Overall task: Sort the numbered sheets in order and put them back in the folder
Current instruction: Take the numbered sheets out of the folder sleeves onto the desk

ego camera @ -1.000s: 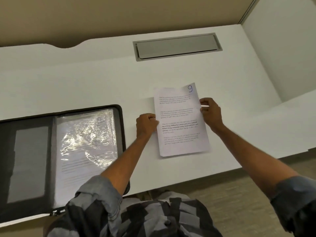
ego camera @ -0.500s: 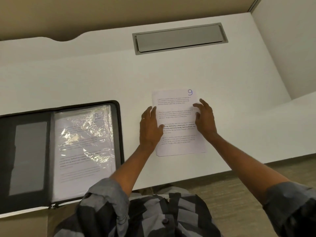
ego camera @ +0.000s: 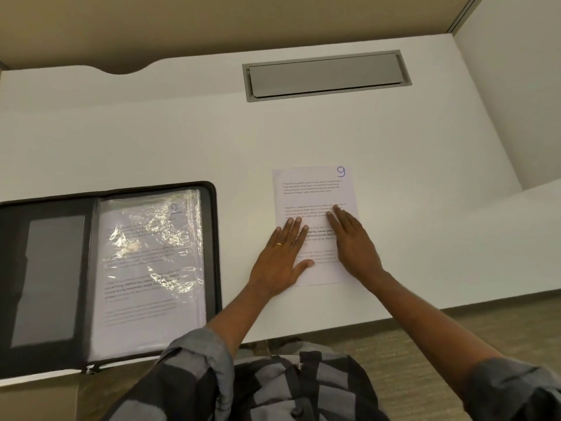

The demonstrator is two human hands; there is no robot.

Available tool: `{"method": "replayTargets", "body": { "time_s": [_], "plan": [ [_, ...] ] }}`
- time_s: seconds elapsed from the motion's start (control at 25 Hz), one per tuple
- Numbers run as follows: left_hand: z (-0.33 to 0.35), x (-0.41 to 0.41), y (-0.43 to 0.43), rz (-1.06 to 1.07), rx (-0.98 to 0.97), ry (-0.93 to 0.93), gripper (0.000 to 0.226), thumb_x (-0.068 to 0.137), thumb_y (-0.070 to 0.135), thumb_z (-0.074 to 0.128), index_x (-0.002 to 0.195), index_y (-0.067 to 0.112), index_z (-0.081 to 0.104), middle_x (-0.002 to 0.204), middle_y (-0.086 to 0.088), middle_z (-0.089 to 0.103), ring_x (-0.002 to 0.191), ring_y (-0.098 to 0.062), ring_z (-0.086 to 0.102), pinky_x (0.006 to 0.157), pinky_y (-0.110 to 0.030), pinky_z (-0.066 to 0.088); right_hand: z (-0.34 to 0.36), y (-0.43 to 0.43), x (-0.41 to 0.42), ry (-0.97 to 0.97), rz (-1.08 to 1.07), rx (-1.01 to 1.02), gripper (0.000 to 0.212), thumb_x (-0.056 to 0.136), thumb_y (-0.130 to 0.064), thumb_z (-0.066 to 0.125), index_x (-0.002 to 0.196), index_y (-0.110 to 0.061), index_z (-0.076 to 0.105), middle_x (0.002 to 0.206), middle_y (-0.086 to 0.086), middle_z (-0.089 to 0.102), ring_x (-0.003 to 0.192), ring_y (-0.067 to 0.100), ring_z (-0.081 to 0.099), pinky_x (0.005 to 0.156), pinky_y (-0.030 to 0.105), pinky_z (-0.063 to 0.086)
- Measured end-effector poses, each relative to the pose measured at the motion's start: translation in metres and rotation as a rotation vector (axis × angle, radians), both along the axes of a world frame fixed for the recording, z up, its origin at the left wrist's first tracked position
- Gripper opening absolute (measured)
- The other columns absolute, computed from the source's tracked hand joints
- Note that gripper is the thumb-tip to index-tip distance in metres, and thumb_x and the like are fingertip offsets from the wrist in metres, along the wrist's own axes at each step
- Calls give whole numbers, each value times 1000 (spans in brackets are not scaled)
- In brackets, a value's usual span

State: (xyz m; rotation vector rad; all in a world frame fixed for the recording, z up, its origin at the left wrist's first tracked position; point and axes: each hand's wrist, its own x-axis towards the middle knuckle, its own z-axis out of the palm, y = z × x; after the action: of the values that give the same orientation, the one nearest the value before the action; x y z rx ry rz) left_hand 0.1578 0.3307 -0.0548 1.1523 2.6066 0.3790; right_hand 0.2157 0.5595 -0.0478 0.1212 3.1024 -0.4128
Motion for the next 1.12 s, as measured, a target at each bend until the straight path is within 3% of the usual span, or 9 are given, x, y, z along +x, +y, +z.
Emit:
{"method": "replayTargets", "body": {
  "time_s": [0.16, 0.32, 0.68, 0.8, 0.88, 0.96, 1.12],
  "plan": [
    [18, 4, -44, 190, 71, -23, 75, 108, 51, 31, 163, 10, 2, 171, -8, -7, 158, -21, -9, 129, -44, 4, 8, -10, 7, -65, 10, 64, 62, 98, -9, 36, 159, -6, 27, 166, 13, 26, 154, 33, 22, 123, 56, 23],
    [22, 22, -127, 373, 52, 15, 72, 108, 48, 30, 163, 10, 2, 172, -6, -8, 158, -22, -6, 129, -48, 6, 16, -48, 10, -59, 36, 70, 59, 105, -20, 32, 161, -7, 19, 169, 11, 17, 157, 30, 10, 126, 55, 12],
    [18, 53, -239, 553, -146, 42, 71, 107, 51, 23, 163, 15, -2, 171, -5, -12, 158, -22, -10, 128, -48, 1, 28, -184, 6, -64, 317, -43, 60, 110, -40, 15, 163, -13, 12, 171, 5, 5, 158, 24, 1, 128, 49, 10],
    [11, 57, -255, 548, -158, 30, 60, 110, 42, 17, 163, 15, 10, 171, -6, 4, 158, -23, 0, 128, -49, 9, 31, -216, 6, -54, 422, -22, 59, 111, -39, 19, 163, -13, 11, 171, 5, 6, 158, 24, 1, 128, 49, 10],
    [14, 54, -260, 574, -82, 10, 55, 111, 38, 19, 160, 16, 26, 168, -3, 20, 157, -19, 11, 127, -50, 18, 32, -234, 6, -63, 458, -23, 58, 112, -37, 22, 163, -13, 10, 171, 6, 6, 158, 24, 1, 128, 50, 11],
    [24, 52, -262, 646, 99, -62, 51, 112, 38, 24, 158, 19, 33, 166, 5, 24, 156, -10, 14, 128, -45, 19, 34, -253, 5, -82, 478, -34, 58, 112, -37, 21, 163, -12, 10, 171, 6, 6, 158, 24, 1, 127, 51, 13],
    [61, 55, -271, 773, 398, -201, 48, 112, 40, 33, 160, 32, 29, 166, 19, 20, 153, 6, 10, 125, -25, 12, 45, -303, -9, -89, 487, -67, 60, 111, -40, 15, 162, -10, 16, 170, 8, 9, 158, 25, 5, 126, 52, 16]
  ]
}}
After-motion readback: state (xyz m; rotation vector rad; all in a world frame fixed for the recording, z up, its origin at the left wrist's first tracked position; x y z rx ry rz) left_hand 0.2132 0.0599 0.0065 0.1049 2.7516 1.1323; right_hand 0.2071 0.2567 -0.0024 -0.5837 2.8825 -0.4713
